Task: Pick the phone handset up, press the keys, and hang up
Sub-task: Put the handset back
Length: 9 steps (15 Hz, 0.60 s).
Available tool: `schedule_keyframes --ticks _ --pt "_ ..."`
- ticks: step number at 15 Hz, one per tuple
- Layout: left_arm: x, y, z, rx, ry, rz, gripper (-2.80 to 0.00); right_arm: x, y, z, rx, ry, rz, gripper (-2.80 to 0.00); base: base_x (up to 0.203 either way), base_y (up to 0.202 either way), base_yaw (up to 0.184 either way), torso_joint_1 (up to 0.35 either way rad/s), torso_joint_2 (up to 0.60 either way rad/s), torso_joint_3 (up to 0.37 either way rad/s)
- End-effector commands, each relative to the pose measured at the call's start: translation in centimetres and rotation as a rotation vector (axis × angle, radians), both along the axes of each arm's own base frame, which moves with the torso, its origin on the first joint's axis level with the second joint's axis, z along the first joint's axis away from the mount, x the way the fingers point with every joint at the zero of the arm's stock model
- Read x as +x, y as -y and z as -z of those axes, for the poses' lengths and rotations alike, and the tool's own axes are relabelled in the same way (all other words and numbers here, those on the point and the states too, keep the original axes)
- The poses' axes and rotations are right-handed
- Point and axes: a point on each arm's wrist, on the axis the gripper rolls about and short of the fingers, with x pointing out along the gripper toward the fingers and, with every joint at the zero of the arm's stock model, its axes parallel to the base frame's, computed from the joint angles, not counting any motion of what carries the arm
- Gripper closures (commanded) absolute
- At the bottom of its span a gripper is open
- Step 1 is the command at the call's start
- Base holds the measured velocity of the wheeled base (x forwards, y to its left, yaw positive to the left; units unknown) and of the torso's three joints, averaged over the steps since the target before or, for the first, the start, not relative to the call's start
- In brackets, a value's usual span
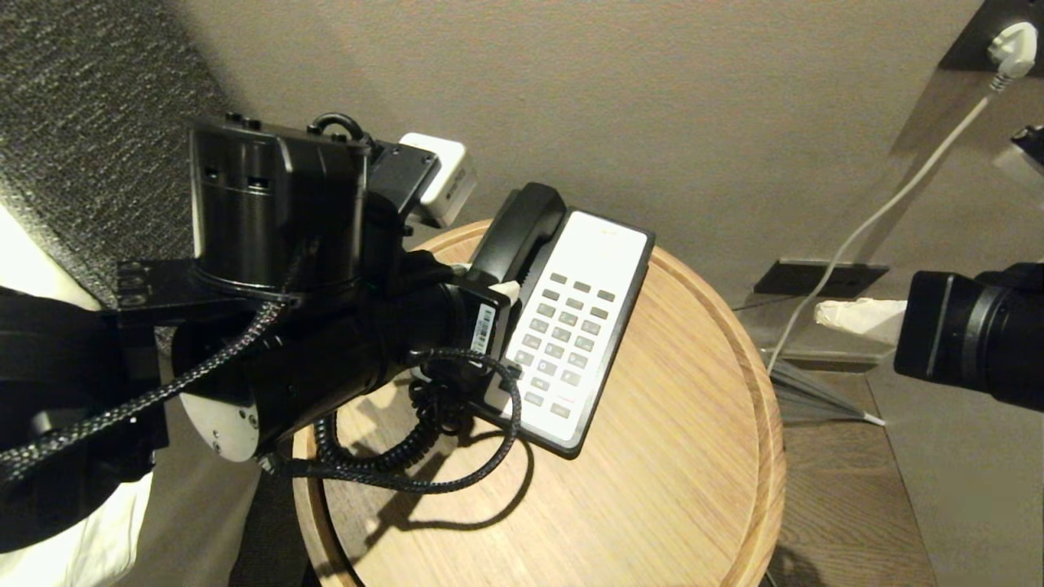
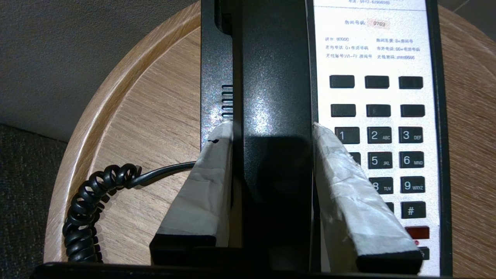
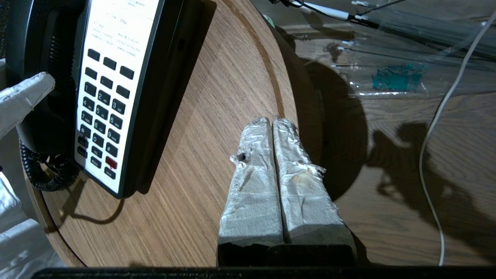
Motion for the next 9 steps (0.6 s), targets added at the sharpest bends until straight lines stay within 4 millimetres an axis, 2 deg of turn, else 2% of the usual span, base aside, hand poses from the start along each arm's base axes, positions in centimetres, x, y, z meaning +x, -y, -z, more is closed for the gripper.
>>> schedule_keyframes --ticks 1,6,9 --pt "0.09 0.01 -0.03 0.0 0.001 -0.004 -2.8 0.02 -0.03 0.23 -0.005 -0.008 0.002 0.0 0.0 0.0 0.0 0.0 0.0 0.0" --pt "0.15 0.08 0.03 0.0 0.001 -0.004 -2.8 -0.01 0.0 0.52 -0.01 -0.014 0.002 0.0 0.0 0.0 0.0 0.0 0.0 0.0" --pt "-0.35 -0.44 -0.69 -0.019 0.019 -0.005 -2.8 -0.2 0.18 0.94 -0.018 -0.022 0.002 0.0 0.0 0.0 0.0 0.0 0.0 0.0"
